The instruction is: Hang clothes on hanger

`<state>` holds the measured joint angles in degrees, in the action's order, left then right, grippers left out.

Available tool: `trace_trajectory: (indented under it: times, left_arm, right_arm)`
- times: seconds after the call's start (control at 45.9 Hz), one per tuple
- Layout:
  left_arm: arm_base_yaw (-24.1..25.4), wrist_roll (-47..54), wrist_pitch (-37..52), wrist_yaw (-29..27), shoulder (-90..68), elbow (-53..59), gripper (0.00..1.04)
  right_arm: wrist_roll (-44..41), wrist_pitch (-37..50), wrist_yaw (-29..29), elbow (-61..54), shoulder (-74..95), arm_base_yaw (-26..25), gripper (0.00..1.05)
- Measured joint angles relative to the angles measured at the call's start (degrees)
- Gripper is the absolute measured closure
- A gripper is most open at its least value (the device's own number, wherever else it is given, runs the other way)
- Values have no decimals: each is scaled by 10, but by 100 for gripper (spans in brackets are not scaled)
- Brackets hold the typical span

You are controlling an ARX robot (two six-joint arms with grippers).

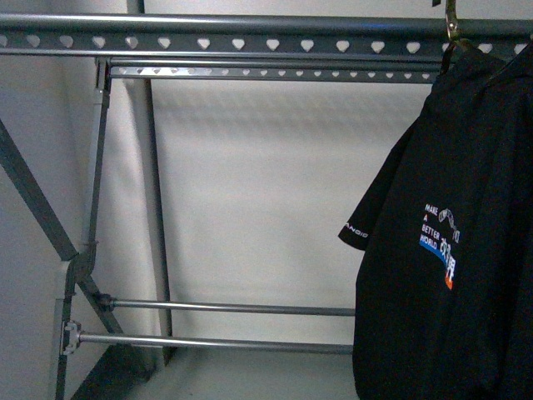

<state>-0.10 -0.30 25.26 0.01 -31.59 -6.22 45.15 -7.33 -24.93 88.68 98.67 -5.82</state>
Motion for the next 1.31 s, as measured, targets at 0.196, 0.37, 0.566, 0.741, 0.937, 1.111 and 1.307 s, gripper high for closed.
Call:
trace_trajectory:
  times: [0.196, 0.37, 0.566, 0.741, 0.937, 1.111, 1.307]
  left_arm:
    - [0, 0, -33, 0, 59, 25, 101]
    - [0, 0, -66, 0, 105, 38, 101]
    - [0, 1, -71, 0, 136, 52, 101]
    - [0, 2, -104, 0, 169, 52, 101]
    - [0, 2, -143, -1, 208, 52, 101]
    - [0, 2, -247, 1, 304, 52, 101]
    - [0, 2, -250, 0, 313, 52, 101]
  right_arm:
    - [2, -28, 24, 41, 49, 5, 101]
    - [-17, 30, 35, -37, 42, 15, 100]
    - [-130, 148, 165, -151, -23, 16, 68]
    - [-246, 289, 231, -314, -227, 13, 38]
    - [-389, 61, 245, -543, -710, 54, 24]
    - [-440, 7, 249, -676, -839, 56, 59]
    - [-448, 38, 248, -745, -885, 56, 100]
